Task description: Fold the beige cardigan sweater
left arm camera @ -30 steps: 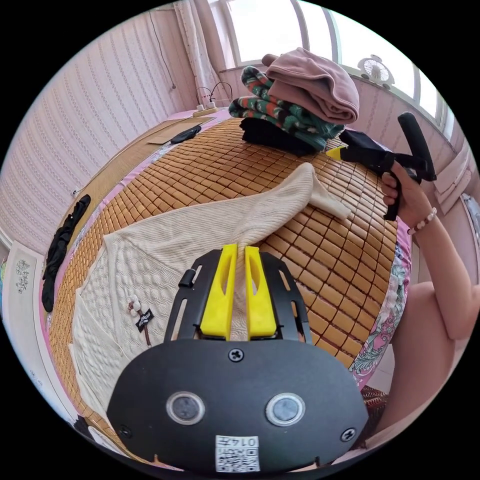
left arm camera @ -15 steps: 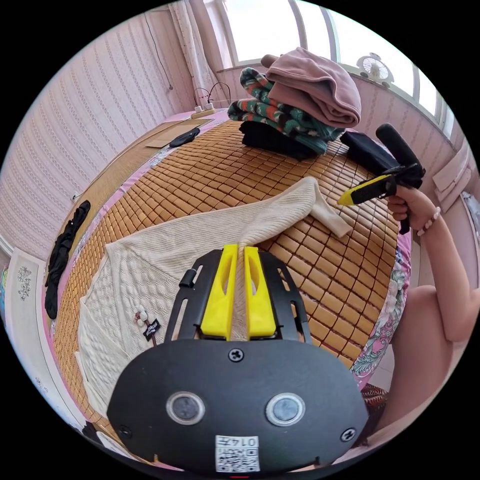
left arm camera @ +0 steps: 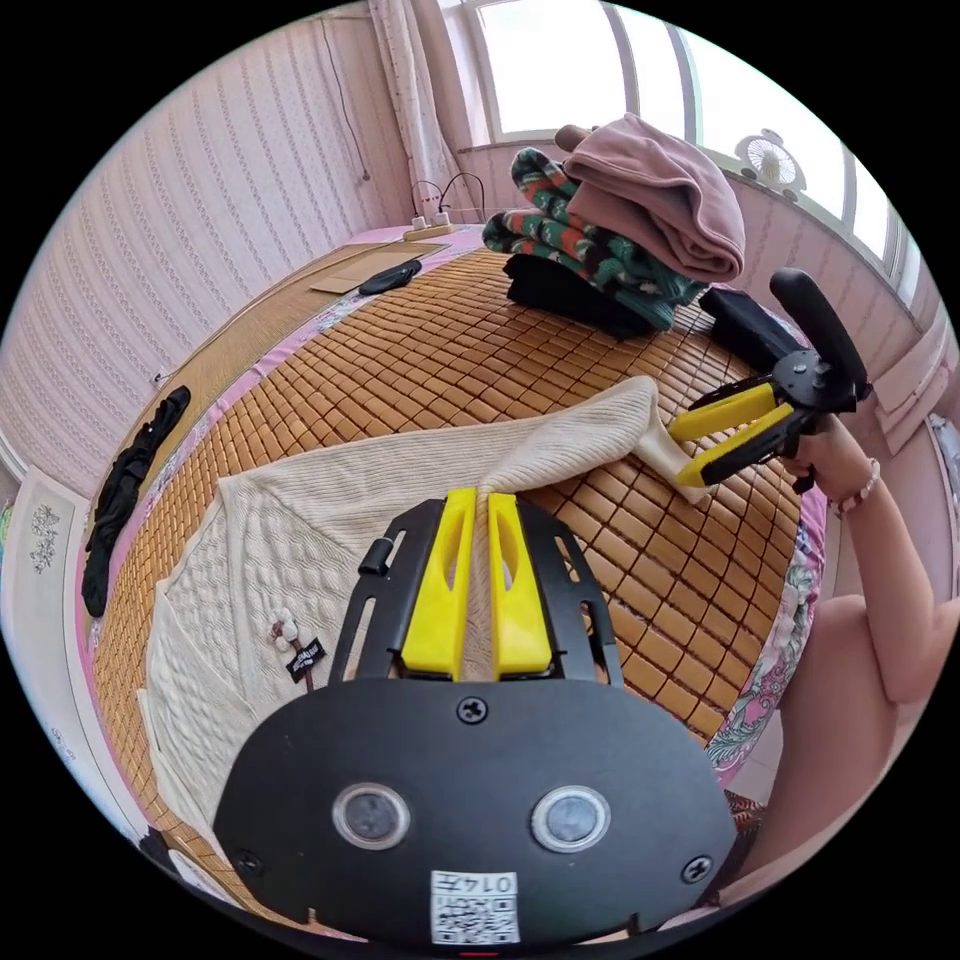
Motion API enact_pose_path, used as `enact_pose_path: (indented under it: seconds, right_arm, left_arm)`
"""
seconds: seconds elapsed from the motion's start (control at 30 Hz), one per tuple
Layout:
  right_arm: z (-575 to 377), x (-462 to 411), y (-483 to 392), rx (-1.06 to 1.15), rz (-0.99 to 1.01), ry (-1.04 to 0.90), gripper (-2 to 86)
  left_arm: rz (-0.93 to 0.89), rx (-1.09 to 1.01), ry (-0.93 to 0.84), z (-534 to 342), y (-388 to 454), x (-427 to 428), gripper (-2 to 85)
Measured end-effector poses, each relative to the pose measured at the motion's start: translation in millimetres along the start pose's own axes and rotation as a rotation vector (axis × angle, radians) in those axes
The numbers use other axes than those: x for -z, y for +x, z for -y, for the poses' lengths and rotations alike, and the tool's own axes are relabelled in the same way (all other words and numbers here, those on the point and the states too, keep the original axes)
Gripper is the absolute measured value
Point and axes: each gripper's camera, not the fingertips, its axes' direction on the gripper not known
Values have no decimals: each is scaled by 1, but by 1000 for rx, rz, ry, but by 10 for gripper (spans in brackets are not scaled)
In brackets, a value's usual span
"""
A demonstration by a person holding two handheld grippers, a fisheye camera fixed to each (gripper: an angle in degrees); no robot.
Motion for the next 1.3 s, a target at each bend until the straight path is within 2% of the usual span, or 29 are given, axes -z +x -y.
enact_pose_path:
  seconds: [0.07,0.17,0.23,0.33,0.4,0.47,0.57,0.7,0.83,0.9,1.03,1.17,1.3]
  right_arm:
    - [-3,11,9,-10,55,11,48]
    - [-27,49,35,-12,311,162,28]
    - [-63,91,64,-5,556,431,20]
    - [-110,117,107,-153,649,738,10]
    - [-127,113,129,-334,595,774,5]
    - [-133,108,139,-427,543,768,3]
    - [-112,107,137,-372,537,683,4]
    - [-55,71,121,-342,354,339,30]
    - [-9,19,103,-191,485,71,8]
    - [2,3,98,-200,370,-13,0]
    - [4,-2,111,-276,284,48,-4]
    - [-2,-7,126,-364,197,93,-4]
    - [2,-25,137,-411,167,120,-4]
  left_arm:
    - [-13,19,4,1,-4,0,4]
    - [-17,-10,12,2,-5,1,5]
    - [18,-86,27,1,1,2,5]
    - [-13,-172,64,2,11,2,7]
    - [-34,-218,41,4,19,-4,8]
    - [-59,-269,-6,7,28,-11,8]
    - [-93,-299,-40,11,35,-11,8]
    - [-116,-349,8,16,40,6,6]
    - [-125,-395,32,22,52,5,4]
    - [-86,-414,-12,24,61,-8,4]
    - [-109,-330,-94,34,59,-33,3]
    - [-148,-274,-69,40,53,-31,1]
    - [-176,-248,-119,40,52,-39,-3]
